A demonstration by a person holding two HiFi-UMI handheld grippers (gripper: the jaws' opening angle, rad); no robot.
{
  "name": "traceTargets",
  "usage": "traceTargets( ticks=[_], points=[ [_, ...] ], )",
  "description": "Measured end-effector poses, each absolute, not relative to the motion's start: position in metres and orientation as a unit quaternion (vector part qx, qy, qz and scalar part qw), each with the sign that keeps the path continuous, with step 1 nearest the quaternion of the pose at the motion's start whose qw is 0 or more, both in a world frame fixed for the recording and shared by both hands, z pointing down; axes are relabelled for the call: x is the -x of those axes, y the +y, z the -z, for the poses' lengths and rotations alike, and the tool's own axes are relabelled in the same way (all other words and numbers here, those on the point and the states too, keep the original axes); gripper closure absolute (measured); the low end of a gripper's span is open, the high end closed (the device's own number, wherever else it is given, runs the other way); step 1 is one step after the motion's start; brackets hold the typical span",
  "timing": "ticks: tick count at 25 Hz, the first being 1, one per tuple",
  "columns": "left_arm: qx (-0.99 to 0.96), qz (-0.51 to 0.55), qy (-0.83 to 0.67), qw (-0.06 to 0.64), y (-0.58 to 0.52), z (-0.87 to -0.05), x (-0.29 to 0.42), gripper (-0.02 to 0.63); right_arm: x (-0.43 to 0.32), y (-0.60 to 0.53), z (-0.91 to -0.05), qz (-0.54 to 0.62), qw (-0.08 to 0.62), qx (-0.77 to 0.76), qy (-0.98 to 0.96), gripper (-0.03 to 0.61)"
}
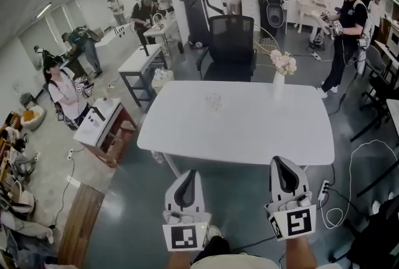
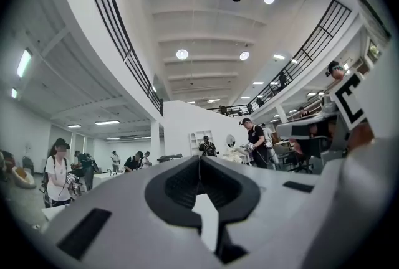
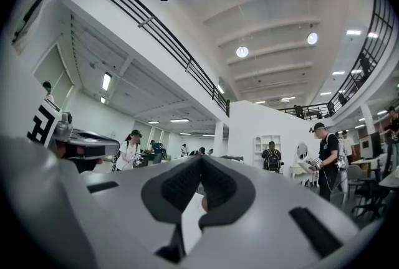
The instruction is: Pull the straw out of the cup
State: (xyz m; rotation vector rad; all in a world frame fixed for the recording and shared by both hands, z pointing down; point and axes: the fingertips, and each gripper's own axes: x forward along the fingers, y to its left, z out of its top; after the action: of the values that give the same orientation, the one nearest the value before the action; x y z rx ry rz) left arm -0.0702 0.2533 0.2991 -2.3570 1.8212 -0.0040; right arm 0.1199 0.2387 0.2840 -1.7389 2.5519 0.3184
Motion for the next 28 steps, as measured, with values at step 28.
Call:
traceTargets(
  ticks=[28],
  points=[
    [0.792, 0.005, 0.607, 0.058, 0.033, -0.334, 0.199, 0.607, 0.013, 0.018, -0.311, -0.11, -0.037, 0.567, 0.815, 0.578]
  ],
)
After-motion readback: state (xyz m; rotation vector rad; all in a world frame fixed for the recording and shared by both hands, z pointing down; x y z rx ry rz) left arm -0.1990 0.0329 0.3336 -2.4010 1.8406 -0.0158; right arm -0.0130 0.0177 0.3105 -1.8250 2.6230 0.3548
